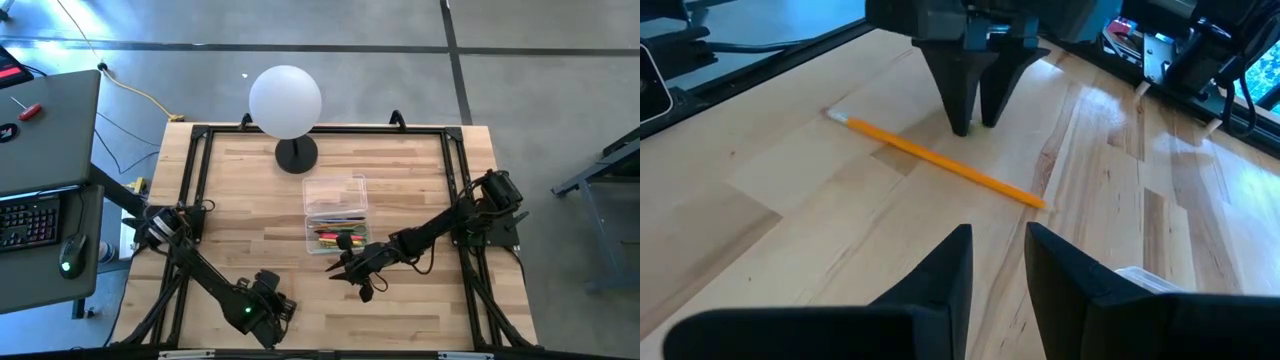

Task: Pick & place school supplies into a supply box
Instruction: Put the light green crayon into the transparent supply box, then put the orange pencil into the transparent supply box

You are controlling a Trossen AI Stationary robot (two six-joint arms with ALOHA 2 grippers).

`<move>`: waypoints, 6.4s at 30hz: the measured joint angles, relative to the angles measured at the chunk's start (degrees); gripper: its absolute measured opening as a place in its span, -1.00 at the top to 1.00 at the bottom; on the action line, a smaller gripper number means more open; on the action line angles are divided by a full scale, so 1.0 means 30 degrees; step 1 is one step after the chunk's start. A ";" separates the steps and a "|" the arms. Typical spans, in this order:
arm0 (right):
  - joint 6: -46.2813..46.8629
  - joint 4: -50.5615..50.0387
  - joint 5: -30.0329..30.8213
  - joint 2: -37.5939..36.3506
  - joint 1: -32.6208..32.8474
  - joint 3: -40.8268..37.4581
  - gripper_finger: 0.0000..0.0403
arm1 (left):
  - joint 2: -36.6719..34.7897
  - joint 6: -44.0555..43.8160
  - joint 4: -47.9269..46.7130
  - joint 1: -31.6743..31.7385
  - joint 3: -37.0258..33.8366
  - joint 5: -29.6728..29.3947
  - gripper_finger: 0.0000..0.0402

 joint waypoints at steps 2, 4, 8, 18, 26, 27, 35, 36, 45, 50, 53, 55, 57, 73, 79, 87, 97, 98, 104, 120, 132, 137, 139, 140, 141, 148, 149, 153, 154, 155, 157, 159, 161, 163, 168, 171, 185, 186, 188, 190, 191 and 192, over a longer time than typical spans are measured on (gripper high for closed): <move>0.0001 -0.0007 -0.0012 0.0000 0.0000 0.0000 0.63 | -0.0002 -0.0112 0.0011 0.0030 -0.0001 0.0187 -0.06; 0.0001 -0.0007 -0.0023 0.0000 0.0000 0.0000 0.63 | 0.0030 -0.0131 -0.0252 0.0016 0.0211 0.0135 -0.06; 0.0001 -0.0007 -0.0029 0.0000 0.0000 0.0000 0.63 | 0.0052 0.0291 -0.0474 -0.0062 0.0395 -0.0121 -0.06; 0.0042 -0.0022 -0.0073 0.0000 0.0007 0.0000 0.63 | 0.0283 0.1277 -0.1363 -0.2746 0.0016 -0.4561 -0.06; 0.0074 -0.0022 -0.0073 0.0000 0.0007 -0.0005 0.63 | 0.2581 -0.0855 -0.0190 -0.5302 -0.1343 -0.9404 -0.06; 0.0074 -0.0015 -0.0073 0.0000 0.0007 -0.0004 0.63 | 0.3010 -0.1327 0.0088 -0.5554 -0.1461 -1.0185 -0.06; 0.0073 -0.0007 -0.0074 0.0000 0.0007 -0.0007 0.63 | 0.4611 -0.3478 -0.1267 -0.6417 -0.1566 -1.3458 -0.06; 0.0069 0.0000 -0.0080 0.0000 0.0007 -0.0007 0.63 | 0.4564 -0.3439 -0.1463 -0.6412 -0.1557 -1.3071 -0.06; 0.0020 0.0041 -0.0070 0.0000 0.0007 -0.0007 0.63 | 0.4624 -0.2519 -0.1095 -0.6151 -0.1630 -1.3087 0.00; 0.0016 0.0124 -0.0073 0.0000 0.0007 -0.0007 0.63 | 0.4598 -0.1320 -0.0664 -0.5581 -0.1630 -1.3006 0.32; 0.0038 0.0146 -0.0073 0.0000 0.0007 -0.0007 0.63 | 0.4598 -0.1276 -0.0515 -0.5258 -0.1630 -1.3162 0.56; 0.0070 0.0146 -0.0073 0.0000 0.0007 -0.0011 0.63 | 0.4598 -0.1271 -0.0390 -0.5157 -0.1630 -1.3278 0.72; 0.0323 0.0154 -0.0106 0.0000 0.0007 -0.0015 0.63 | 0.4514 -0.1412 -0.0217 -0.4989 -0.1630 -1.3539 0.81; 0.2227 0.0456 -0.1949 0.0000 0.0027 -0.0029 0.63 | -0.0636 0.5274 -0.3027 -0.0266 0.0817 -1.4333 0.81; 0.4244 -0.2860 -0.1896 -0.0853 0.1046 -0.0007 0.63 | -0.2003 1.5692 0.1273 0.3522 0.1466 -1.1601 0.79; 0.7137 -1.0393 -0.0268 -0.3504 0.3963 -0.0022 0.63 | -0.1569 2.7389 0.9388 0.8660 0.1472 -0.7164 0.78; 0.6587 -1.0783 0.2113 -0.4532 0.6201 -0.0022 0.63 | -0.0354 2.8492 1.2559 1.2888 0.1495 -0.0819 0.54; 0.6559 -1.0817 0.2186 -0.4532 0.6258 -0.0022 0.63 | -0.0305 2.8537 1.2235 1.2952 0.1467 -0.0677 0.52; 0.6515 -1.0987 0.2461 -0.4532 0.6266 -0.0022 0.63 | 0.0030 2.9045 1.2606 1.2575 0.1474 -0.0494 0.41; 0.3658 -0.9487 0.2571 -0.4532 0.5971 -0.0015 0.63 | -0.3292 2.8528 0.5835 0.8684 0.3161 0.0665 0.37; -0.1833 -0.5213 0.0817 -0.4532 0.4729 0.0000 0.63 | -0.2617 1.5446 0.2715 0.2467 0.2441 -0.2879 0.42; -0.1711 -0.5136 0.0557 -0.4532 0.4258 0.0000 0.63 | -0.1760 1.1260 0.1066 0.1250 0.2414 -0.4823 0.47; -0.1710 -0.5136 0.0554 -0.4532 0.4115 0.0000 0.63 | -0.1203 1.0315 0.1265 0.1210 0.2425 -0.5016 0.50; -0.1696 -0.5122 0.0550 -0.4532 0.4069 0.0000 0.63 | -0.0942 0.9975 0.1208 0.1211 0.2457 -0.5030 0.50; -0.1703 -0.5080 0.0554 -0.4524 0.3982 0.0000 0.63 | -0.0675 0.9848 0.1057 0.1235 0.2452 -0.4933 0.51; -0.1667 -0.4991 0.0440 -0.4524 0.3869 0.0000 0.63 | 0.0838 0.9628 0.1474 0.2141 0.2451 -0.3287 0.57; -0.1667 -0.4991 0.0409 -0.4524 0.3869 0.0000 0.63 | 0.0875 0.9557 0.1254 0.2259 0.2426 -0.3239 0.58; -0.1660 -0.4962 0.0270 -0.4524 0.3869 0.0000 0.63 | 0.1144 0.9493 0.1122 0.2668 0.2436 -0.2765 0.61; -0.1660 -0.4962 0.0270 -0.4524 0.3869 0.0000 0.63 | 0.1112 0.9499 0.0979 0.2704 0.2443 -0.2619 0.62; -0.1652 -0.4969 0.0259 -0.4524 0.3869 0.0000 0.63 | 0.1108 0.9499 0.0775 0.2796 0.2443 -0.2524 0.63; -0.1652 -0.4985 0.0227 -0.4524 0.3869 0.0000 0.63 | 0.1144 0.9497 0.0532 0.2850 0.2457 -0.2378 0.64; -0.1652 -0.5027 -0.0021 -0.4524 0.3869 0.0000 0.63 | 0.1144 0.9499 0.0260 0.2857 0.2464 -0.2307 0.66; -0.1667 -0.5065 -0.0090 -0.4524 0.3869 0.0000 0.63 | 0.1144 0.9629 0.0039 0.2850 0.2513 -0.2394 0.68; -0.1660 -0.5080 -0.0091 -0.4524 0.3869 0.0000 0.63 | 0.1152 1.0403 -0.0695 0.2857 0.2842 -0.2138 0.70; -0.1661 -0.5137 -0.0087 -0.4524 0.3869 0.0000 0.63 | 0.1195 1.3271 -0.4679 0.2857 0.5121 -0.1733 0.77; -0.1660 -0.5136 -0.0095 -0.4524 0.3869 0.0000 0.63 | 0.1195 1.4336 -0.8303 0.2850 0.7495 -0.2680 0.82; 0.0067 -0.5275 -0.0058 -0.4524 0.3869 -0.0008 0.63 | -0.1870 2.3530 -1.3001 0.1021 1.4462 -0.6386 0.68; 0.0060 -0.5283 -0.0058 -0.4517 0.3869 -0.0015 0.63 | -0.2541 2.3751 -1.3134 0.0729 1.4269 -0.6774 0.67; 0.0073 -0.5289 -0.0038 -0.4517 0.3869 -0.0015 0.63 | -0.3743 2.3879 -1.3059 0.0253 1.3793 -0.7387 0.66; 0.0041 -0.5275 -0.0009 -0.4518 0.3869 -0.0015 0.63 | -0.4940 2.3596 -1.3073 -0.0394 1.2833 -0.7412 0.67; 0.0016 -0.5282 -0.0007 -0.4517 0.3869 -0.0015 0.63 | -0.5384 2.3063 -1.3023 -0.0612 1.2426 -0.7311 0.67; 0.0016 -0.5282 0.0000 -0.4517 0.3869 -0.0015 0.63 | -0.5781 2.2408 -1.2930 -0.0730 1.1981 -0.7203 0.68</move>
